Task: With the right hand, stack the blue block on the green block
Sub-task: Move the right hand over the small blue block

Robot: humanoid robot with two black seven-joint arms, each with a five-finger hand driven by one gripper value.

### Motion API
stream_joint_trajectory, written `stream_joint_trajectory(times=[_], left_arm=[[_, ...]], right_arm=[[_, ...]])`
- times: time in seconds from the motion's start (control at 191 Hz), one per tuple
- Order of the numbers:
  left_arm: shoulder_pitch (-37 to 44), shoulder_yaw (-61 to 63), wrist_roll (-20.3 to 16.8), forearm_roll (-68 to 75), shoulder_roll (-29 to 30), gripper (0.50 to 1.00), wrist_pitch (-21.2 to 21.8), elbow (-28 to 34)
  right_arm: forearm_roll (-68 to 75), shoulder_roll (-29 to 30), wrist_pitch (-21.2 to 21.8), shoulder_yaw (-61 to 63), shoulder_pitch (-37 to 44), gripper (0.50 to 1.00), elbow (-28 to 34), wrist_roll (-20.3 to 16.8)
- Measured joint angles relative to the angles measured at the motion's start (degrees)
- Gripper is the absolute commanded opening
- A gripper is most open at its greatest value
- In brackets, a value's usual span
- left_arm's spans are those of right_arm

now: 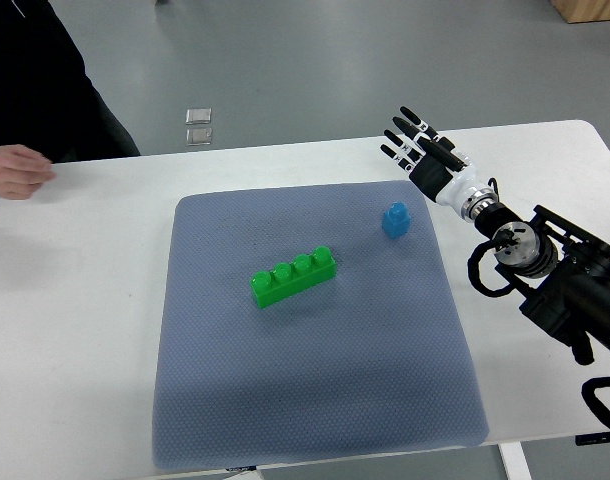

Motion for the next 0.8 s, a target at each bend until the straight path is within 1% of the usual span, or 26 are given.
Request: stream_joint_trajectory(times=[0.425,0.535,0.798], left_arm=[[0.0,0.0,0.0,0.0,0.0,1.0,0.0,-0.1],[0.0,0.0,0.0,0.0,0.0,1.0,0.0,0.0],[0.0,0.0,0.0,0.0,0.0,1.0,0.0,0.0]], right_arm=[[0.0,-0.3,0.0,0.0,0.5,0.924,0.0,-0.2],[-2.1,-0.4,0.4,0.0,0.6,0.921,0.1,-0.3],[-15.4,-1.5,4.8,0.0,3.5,0.921,0.6,-1.4]])
